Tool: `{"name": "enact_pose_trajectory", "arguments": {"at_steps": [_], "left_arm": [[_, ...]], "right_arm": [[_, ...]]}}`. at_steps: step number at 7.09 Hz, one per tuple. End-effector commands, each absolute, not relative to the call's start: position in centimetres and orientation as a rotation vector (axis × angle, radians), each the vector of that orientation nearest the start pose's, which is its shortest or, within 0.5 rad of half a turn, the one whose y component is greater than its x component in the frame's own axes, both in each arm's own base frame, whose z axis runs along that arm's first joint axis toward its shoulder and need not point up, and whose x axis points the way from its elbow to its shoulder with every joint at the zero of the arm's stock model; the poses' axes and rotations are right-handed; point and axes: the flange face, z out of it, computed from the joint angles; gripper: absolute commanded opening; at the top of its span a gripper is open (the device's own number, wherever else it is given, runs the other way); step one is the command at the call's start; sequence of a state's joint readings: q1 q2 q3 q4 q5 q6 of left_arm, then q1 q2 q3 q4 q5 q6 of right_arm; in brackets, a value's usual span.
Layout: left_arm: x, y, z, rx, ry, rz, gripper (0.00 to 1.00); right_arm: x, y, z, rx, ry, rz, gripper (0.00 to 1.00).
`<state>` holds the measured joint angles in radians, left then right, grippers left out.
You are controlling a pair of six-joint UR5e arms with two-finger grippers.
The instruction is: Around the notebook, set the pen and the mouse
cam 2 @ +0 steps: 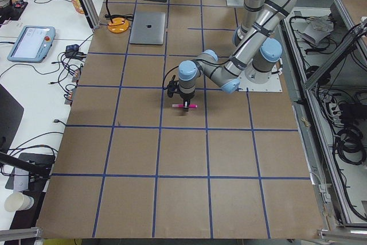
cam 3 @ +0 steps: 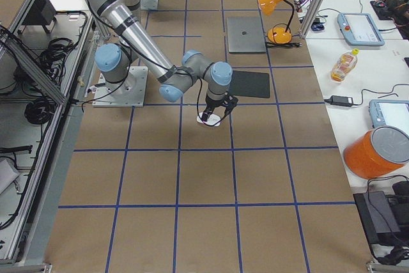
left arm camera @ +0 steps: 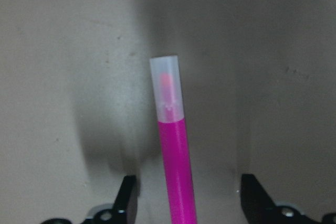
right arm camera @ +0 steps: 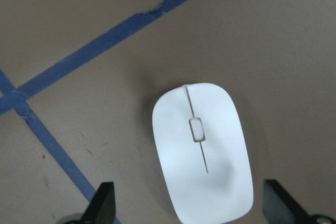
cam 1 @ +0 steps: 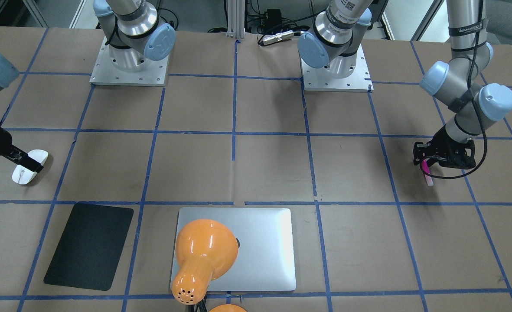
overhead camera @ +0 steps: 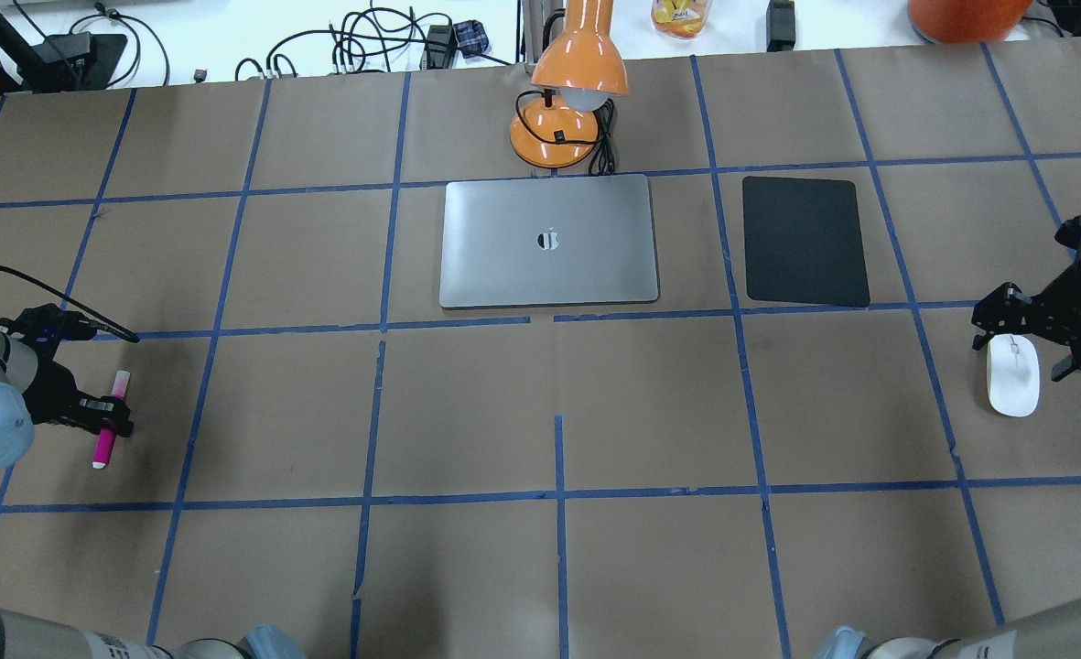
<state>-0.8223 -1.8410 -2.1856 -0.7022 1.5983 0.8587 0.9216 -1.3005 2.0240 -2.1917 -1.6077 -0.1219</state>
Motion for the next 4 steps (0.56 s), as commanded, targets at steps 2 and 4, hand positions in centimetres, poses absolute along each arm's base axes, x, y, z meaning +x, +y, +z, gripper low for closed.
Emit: {"name": "enact_pose_trajectory", "arguments": {"at_steps": [2, 4], "left_arm": [[21.8, -42.6, 17.2, 0.099, 3.122, 0.034, 0.0], [20.8, -42.6, 18.6, -0.108, 3.11, 0.023, 0.0]], "right_arm": [[-20.1, -47.6, 18.3, 0.801, 3.016, 0.211, 1.0], [-21.1, -47.2, 18.2, 0.821, 3.01, 0.217, 1.0]]}}
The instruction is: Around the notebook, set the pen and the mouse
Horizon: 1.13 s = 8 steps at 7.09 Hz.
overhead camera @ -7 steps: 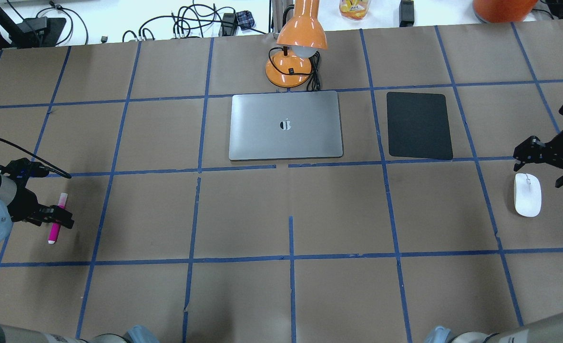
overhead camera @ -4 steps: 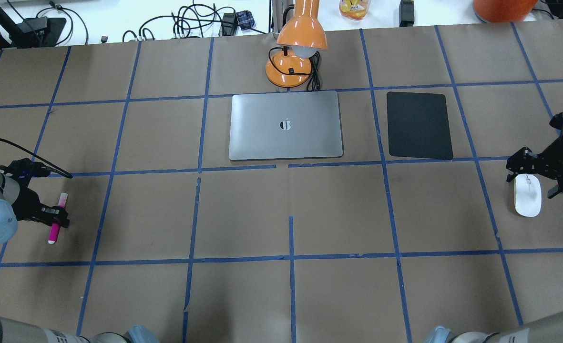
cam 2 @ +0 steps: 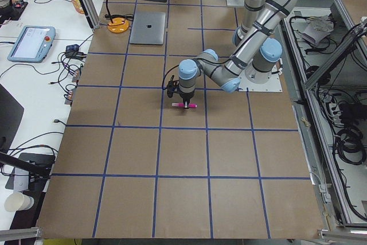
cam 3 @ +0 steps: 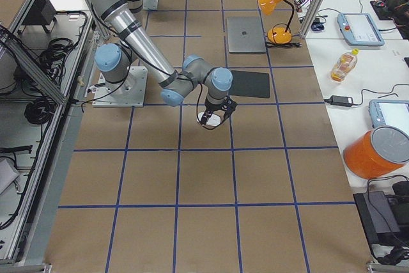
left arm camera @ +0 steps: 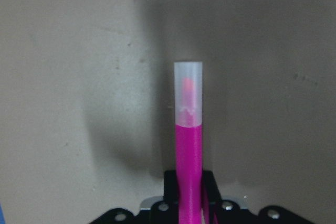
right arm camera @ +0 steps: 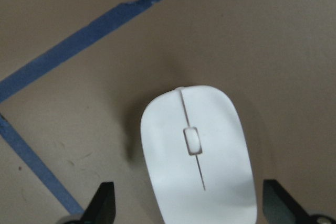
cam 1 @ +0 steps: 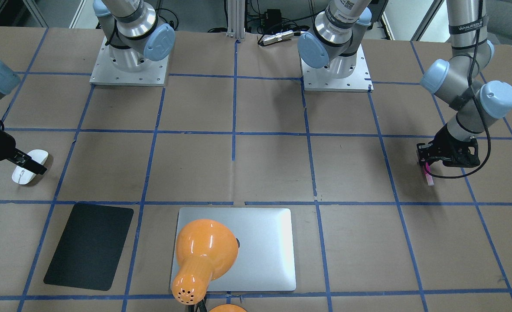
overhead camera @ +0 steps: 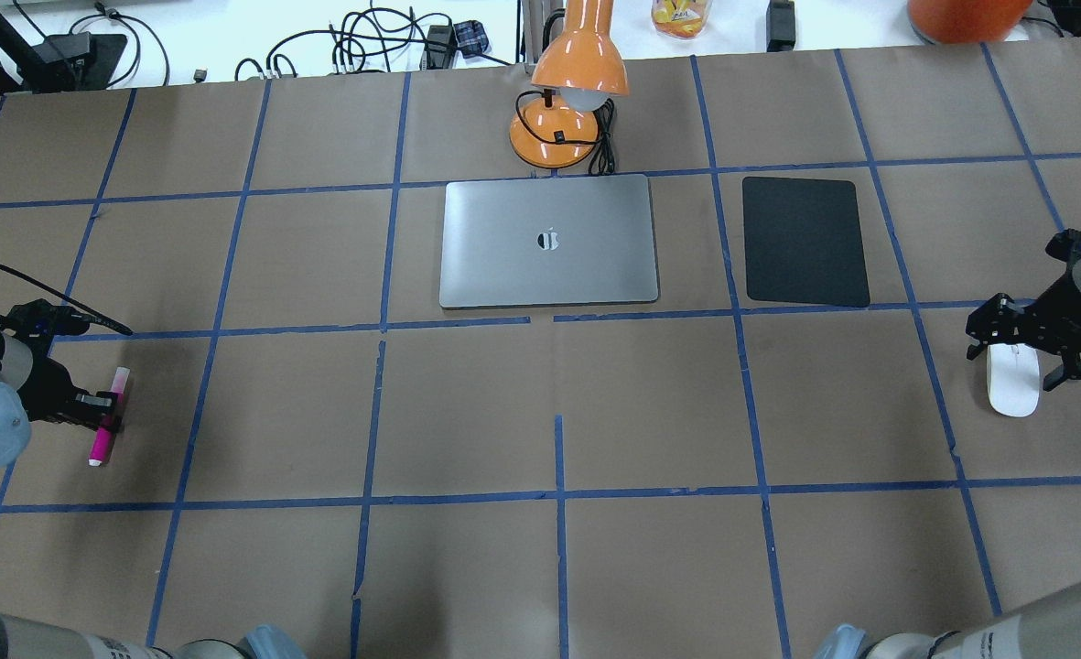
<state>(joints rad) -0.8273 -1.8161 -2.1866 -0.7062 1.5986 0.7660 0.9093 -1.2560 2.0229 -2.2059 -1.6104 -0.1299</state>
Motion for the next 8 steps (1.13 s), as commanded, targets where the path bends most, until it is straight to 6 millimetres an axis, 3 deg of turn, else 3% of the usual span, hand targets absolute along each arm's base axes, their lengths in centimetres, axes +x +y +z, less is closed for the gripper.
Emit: {"name": "enact_pose_trajectory", "arguments": {"at_steps": [1, 3, 5, 6, 8], "left_arm": [[18.9, -43.0, 19.6, -0.209, 3.11, 0.021, 0.0], [11.0, -43.5, 23.0, -0.398, 3.104, 0.078, 0.0], [1.3, -43.7, 25.7, -0.646, 3.05, 0.055, 0.0], [-3.6, -43.4, 26.3, -0.761, 3.017, 0.028, 0.0], [-11.3, -43.0, 25.2, -1.045, 2.932, 0.024, 0.0]], "right_arm": [[-21.2, -47.0, 18.1, 0.819, 3.032, 0.239, 1.0], [-21.2, -46.9, 18.0, 0.82, 3.038, 0.25, 1.0], [-21.3, -46.9, 18.0, 0.822, 3.037, 0.247, 1.0], [-21.3, -47.0, 18.0, 0.822, 3.035, 0.248, 1.0], [-21.3, -47.1, 16.9, 0.818, 3.025, 0.272, 1.0]]}}
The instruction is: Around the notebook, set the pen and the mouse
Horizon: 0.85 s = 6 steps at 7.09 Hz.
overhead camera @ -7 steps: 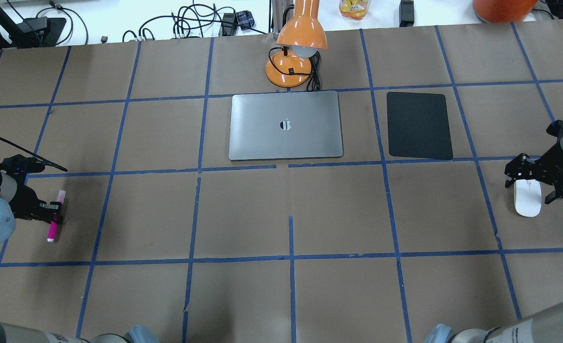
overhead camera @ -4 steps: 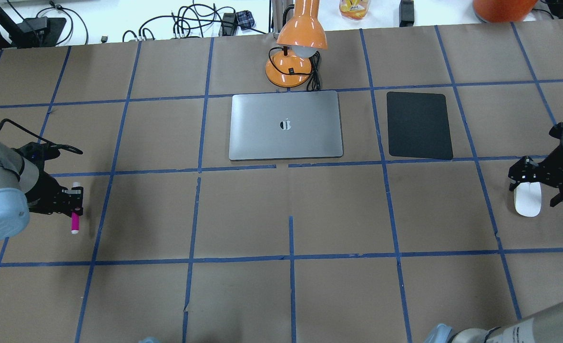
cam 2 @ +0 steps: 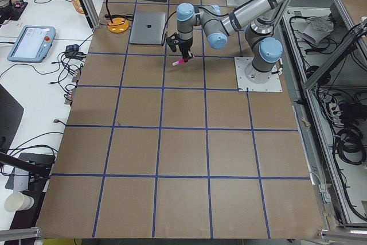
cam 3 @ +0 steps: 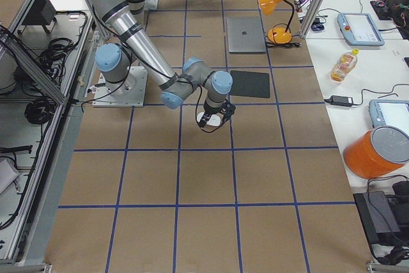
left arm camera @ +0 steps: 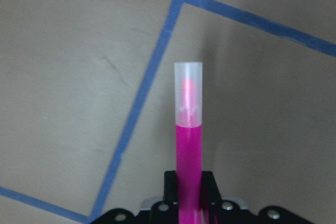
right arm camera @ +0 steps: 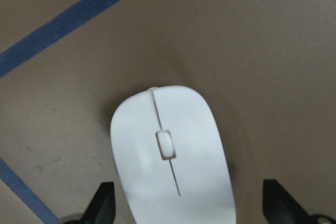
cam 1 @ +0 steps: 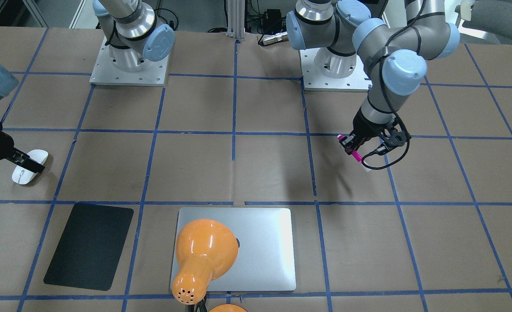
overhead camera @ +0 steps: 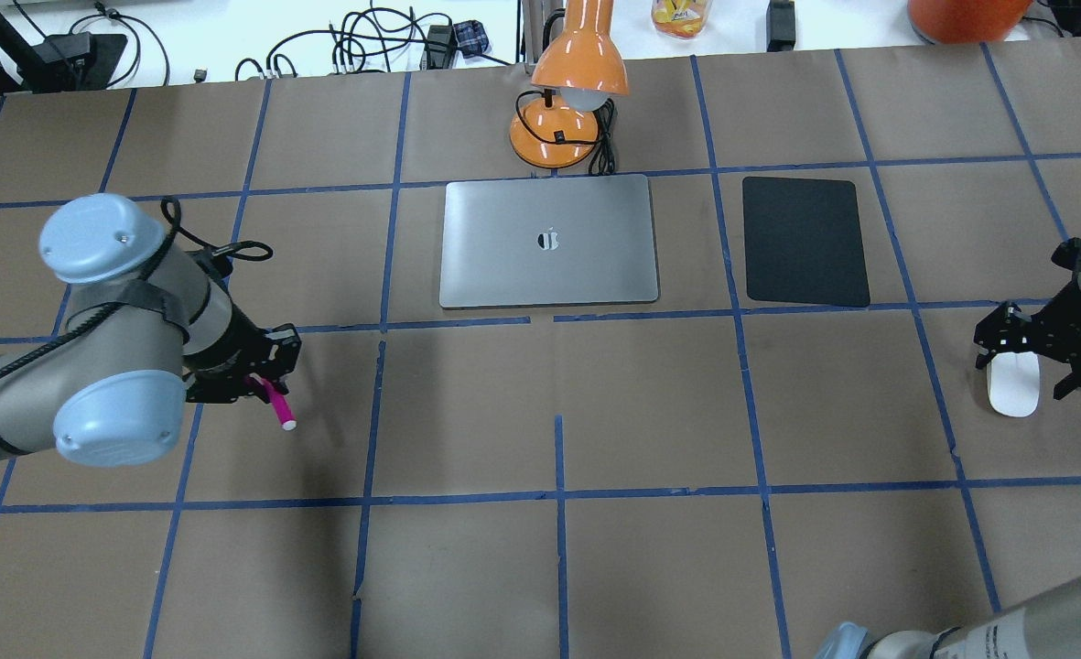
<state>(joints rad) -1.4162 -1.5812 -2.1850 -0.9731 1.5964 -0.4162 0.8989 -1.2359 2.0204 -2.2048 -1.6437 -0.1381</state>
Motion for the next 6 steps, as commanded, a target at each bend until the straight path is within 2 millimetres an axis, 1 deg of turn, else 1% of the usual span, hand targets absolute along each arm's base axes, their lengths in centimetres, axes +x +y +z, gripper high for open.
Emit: {"name": "enact_pose_trajectory", "arguments": {"at_steps": [1, 2, 3, 4, 5, 6], "left_arm": [[-14.9, -43.5, 25.7, -1.174, 2.894, -0.005, 0.0], [-19.6, -44.1, 26.2, -1.401, 2.842, 0.009, 0.0], [-23.8, -45.1, 26.5, -1.535, 2.777, 0.017, 0.0], [-27.2, -45.8, 25.4, -1.619, 2.723, 0.027, 0.0], [-29.9, -46.8, 23.9, -1.719, 2.649, 0.044, 0.0], [-32.4, -47.4, 22.5, -1.776, 2.615, 0.061, 0.0]], "right_arm": [[-21.5, -47.1, 17.1, 0.816, 3.032, 0.275, 1.0], [-21.4, -47.2, 17.1, 0.816, 3.029, 0.273, 0.9], [-21.4, -47.2, 17.1, 0.816, 3.029, 0.273, 0.85], [-21.4, -47.1, 17.0, 0.816, 3.027, 0.277, 0.76], [-21.4, -47.1, 17.0, 0.818, 3.026, 0.279, 0.76], [-21.4, -47.0, 17.1, 0.816, 3.034, 0.282, 0.68]]}}
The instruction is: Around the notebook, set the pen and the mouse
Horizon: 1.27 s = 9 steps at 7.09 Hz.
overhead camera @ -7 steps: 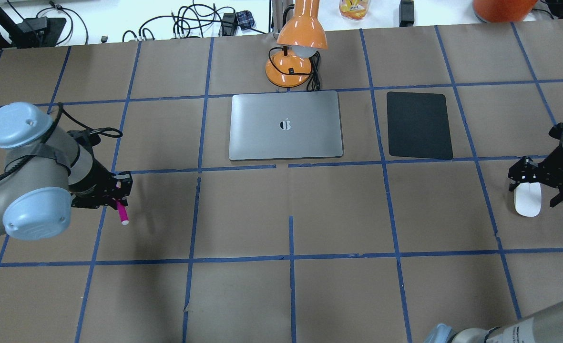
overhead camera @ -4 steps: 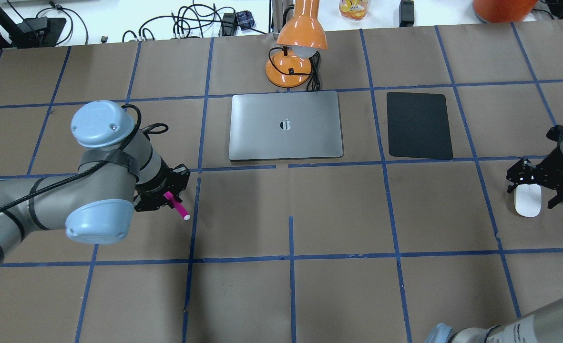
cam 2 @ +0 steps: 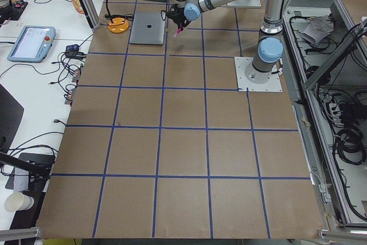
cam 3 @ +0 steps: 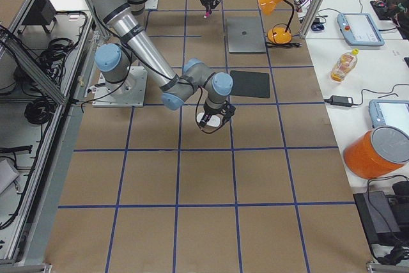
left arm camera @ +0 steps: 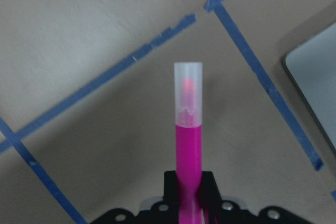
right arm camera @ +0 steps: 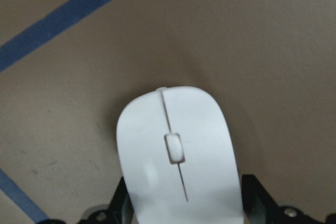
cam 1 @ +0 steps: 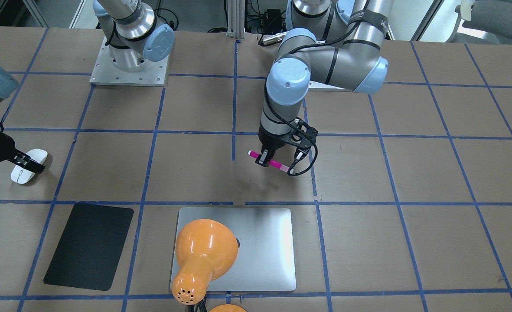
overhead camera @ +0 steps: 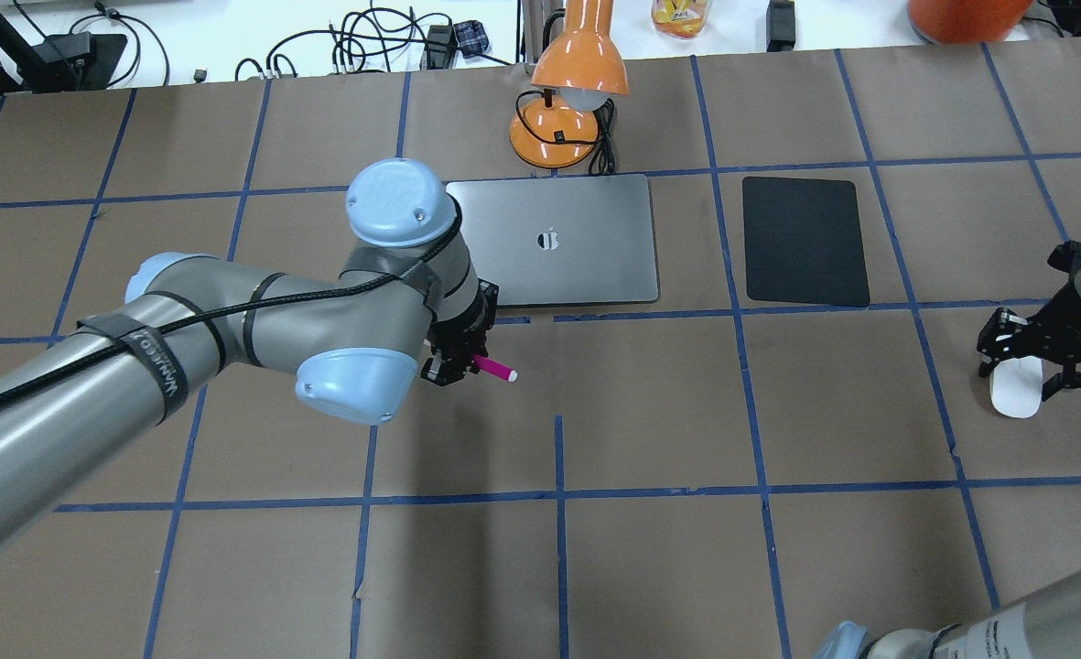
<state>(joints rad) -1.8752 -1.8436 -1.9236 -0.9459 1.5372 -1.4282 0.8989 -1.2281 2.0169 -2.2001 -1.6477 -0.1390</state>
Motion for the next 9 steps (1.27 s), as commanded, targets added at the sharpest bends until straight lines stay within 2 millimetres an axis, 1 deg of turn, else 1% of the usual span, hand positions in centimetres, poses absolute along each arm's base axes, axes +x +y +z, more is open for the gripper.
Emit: {"name": "enact_pose_trajectory", "arguments": {"at_steps": [1, 2, 3, 4, 6, 7, 8, 9], "left_arm": [[-34.4, -47.4, 20.9, -1.884, 2.557, 0.148, 0.0], [-35.4, -47.2, 19.5, -1.93, 2.501, 0.164, 0.0], [-36.4, -46.6, 18.5, -1.922, 2.484, 0.174, 0.0], [-36.7, -46.3, 18.1, -1.93, 2.462, 0.177, 0.0], [-36.9, -46.3, 17.7, -1.934, 2.454, 0.19, 0.0], [-37.0, -46.6, 17.6, -1.951, 2.441, 0.192, 0.08], [-37.0, -46.8, 17.6, -1.985, 2.409, 0.175, 0.58], [-37.2, -47.5, 18.4, -2.01, 2.403, 0.163, 0.96]], "right_arm": [[-21.5, -47.1, 17.6, 0.818, 3.038, 0.271, 0.67], [-21.5, -47.1, 17.7, 0.818, 3.039, 0.267, 0.62], [-21.5, -47.1, 17.8, 0.818, 3.038, 0.266, 0.51], [-21.5, -47.1, 17.8, 0.818, 3.036, 0.27, 0.51], [-21.0, -47.3, 19.2, 0.807, 3.067, 0.227, 0.51], [-20.5, -48.0, 19.7, 0.787, 3.082, 0.207, 0.51], [-20.1, -49.6, 21.2, 0.752, 3.106, 0.173, 0.51], [-19.0, -51.3, 22.2, 0.7, 3.136, 0.138, 0.51]]}}
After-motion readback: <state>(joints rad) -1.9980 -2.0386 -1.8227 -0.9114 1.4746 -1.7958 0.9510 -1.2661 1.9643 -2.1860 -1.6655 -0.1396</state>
